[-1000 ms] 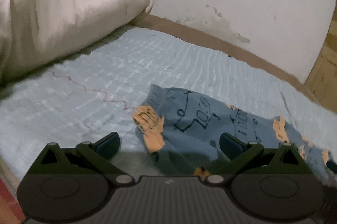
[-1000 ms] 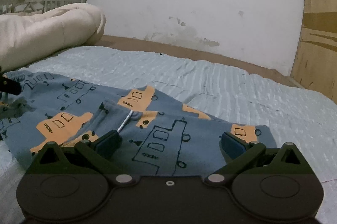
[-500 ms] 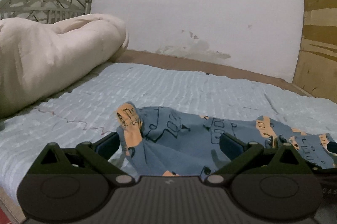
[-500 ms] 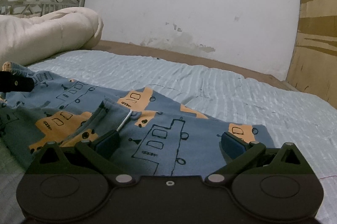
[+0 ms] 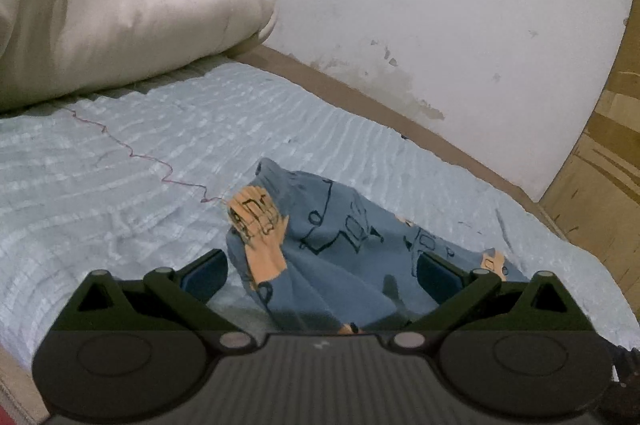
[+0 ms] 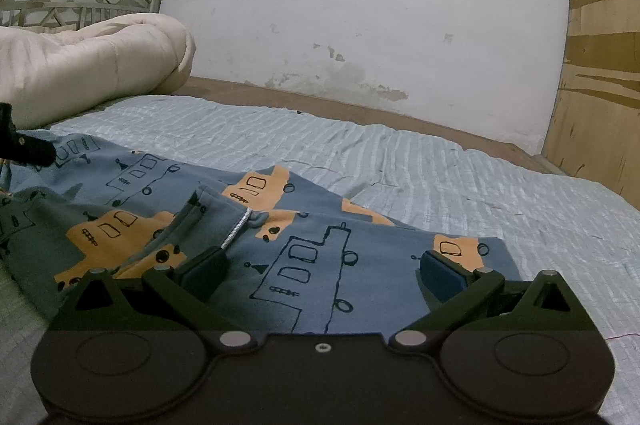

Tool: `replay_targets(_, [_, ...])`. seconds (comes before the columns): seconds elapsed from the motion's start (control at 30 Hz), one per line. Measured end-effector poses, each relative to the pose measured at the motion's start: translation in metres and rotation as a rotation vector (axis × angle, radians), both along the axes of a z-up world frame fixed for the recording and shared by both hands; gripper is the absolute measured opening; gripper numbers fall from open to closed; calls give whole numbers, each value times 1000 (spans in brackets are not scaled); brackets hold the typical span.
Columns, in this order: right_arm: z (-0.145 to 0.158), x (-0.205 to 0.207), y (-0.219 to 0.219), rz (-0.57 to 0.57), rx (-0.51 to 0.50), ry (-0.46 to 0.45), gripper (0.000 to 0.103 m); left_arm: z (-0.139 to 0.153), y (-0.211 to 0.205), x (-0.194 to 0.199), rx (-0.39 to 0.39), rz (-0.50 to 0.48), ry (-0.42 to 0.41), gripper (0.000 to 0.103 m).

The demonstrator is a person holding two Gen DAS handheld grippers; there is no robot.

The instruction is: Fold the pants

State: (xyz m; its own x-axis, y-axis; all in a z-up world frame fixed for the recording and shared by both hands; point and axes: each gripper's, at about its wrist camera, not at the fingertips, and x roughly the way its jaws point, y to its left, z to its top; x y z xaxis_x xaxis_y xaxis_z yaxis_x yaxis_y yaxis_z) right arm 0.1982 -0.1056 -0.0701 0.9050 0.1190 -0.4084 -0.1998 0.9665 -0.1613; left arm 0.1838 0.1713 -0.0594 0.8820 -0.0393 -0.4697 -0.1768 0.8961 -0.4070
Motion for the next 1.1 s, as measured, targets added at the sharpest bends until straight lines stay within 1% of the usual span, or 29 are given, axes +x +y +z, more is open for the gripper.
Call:
replay_targets(0.07, [0,0,0,-1,-2,-3,102,-1,3,-4,-15,4,-25,101])
replay_targets(0.13, [0,0,0,-4,-3,-6,102,-3,7,-8,-44,29,-52,91])
replay_targets(0.17, [-1,-1,1,-5,-3,-8,102,-4,10,-9,-62,39,-62,90])
replay_targets(0.23, [-1,-1,1,-7,-5,-13,102,-6,15,-10,-93,54,-75,83])
replay_targets(0.3, [-1,-2,2,-9,-8,-17,102,-8,18,-8,-106,65,-63,80])
replay_targets(0.4, [-2,-2,3,-10,-7,-17,102,-11,17,0,-84,61,5,80])
replay_targets(0.47, [-2,-2,3,-10,-7,-18,102,-12,12,8,-31,32,46,83])
replay_targets(0.53, [-2,-2,3,-11,-8,-18,102,-12,7,11,3,25,59,84])
replay_targets(0.6, [-2,-2,3,-11,-8,-18,102,-12,9,10,-14,28,57,83])
replay_targets(0.67, [-2,-2,3,-11,-8,-18,102,-12,14,9,-53,42,50,79])
replay_targets(0.77, [-2,-2,3,-11,-8,-19,102,-11,22,5,-116,78,45,70])
replay_targets(0.83, [-2,-2,3,-11,-8,-19,102,-11,28,3,-153,112,46,60])
replay_targets(0.87, [-2,-2,3,-11,-8,-18,102,-11,30,3,-163,127,49,57])
replay_targets(0.9, [-2,-2,3,-11,-8,-18,102,-11,31,3,-160,136,56,52])
replay_targets(1.0, [-2,-3,3,-11,-8,-17,102,-11,31,3,-147,155,70,48])
replay_targets(1.07, [-2,-2,3,-11,-6,-14,102,-11,31,6,-135,168,84,41])
replay_targets(1.1, [-2,-2,3,-11,-4,-13,102,-10,30,6,-135,170,88,35])
